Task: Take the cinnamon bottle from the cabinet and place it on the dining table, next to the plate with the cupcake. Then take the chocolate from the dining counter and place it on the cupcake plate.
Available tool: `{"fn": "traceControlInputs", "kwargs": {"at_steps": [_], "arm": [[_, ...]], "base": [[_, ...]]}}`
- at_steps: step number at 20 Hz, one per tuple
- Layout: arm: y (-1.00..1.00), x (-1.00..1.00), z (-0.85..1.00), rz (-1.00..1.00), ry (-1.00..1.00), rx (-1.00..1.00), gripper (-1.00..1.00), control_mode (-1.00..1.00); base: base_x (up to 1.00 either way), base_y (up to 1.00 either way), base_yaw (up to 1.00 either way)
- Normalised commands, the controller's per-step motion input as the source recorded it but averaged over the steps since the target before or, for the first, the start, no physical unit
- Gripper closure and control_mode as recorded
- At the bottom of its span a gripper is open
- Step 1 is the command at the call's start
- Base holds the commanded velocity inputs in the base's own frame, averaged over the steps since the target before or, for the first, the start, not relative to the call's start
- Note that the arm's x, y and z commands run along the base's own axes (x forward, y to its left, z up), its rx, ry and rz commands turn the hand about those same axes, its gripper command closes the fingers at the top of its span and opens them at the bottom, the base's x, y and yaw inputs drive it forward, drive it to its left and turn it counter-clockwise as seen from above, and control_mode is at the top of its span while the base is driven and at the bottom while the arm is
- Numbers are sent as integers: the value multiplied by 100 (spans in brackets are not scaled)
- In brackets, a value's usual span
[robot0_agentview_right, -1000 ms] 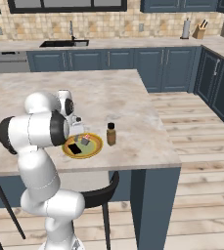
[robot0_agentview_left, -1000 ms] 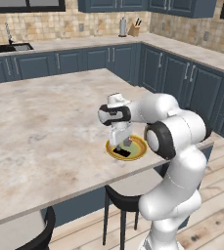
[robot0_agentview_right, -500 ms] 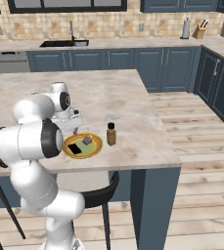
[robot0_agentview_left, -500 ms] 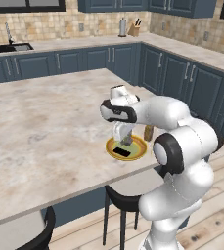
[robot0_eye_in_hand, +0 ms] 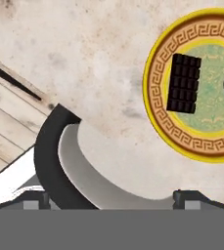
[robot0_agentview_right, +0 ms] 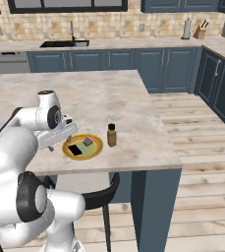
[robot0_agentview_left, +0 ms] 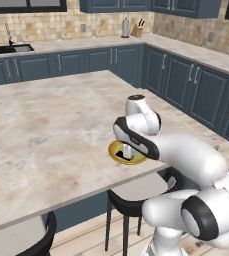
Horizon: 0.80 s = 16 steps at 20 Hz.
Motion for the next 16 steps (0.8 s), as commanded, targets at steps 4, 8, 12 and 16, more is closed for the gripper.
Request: {"fn": "traceControlInputs", "kwargs": {"at_steps": [4,8,12,16], "arm": [[-12,-84,10,-14,-15,13,-100,-100],[-11,-83,10,-18,-13,7,-100,-100],[-10,-82,7,-18,-16,4,-100,-100],[-12,-78,8,-20,-17,0,-100,-100]], "base": [[0,0,0],[0,0,0],[0,0,0],[0,0,0]]}}
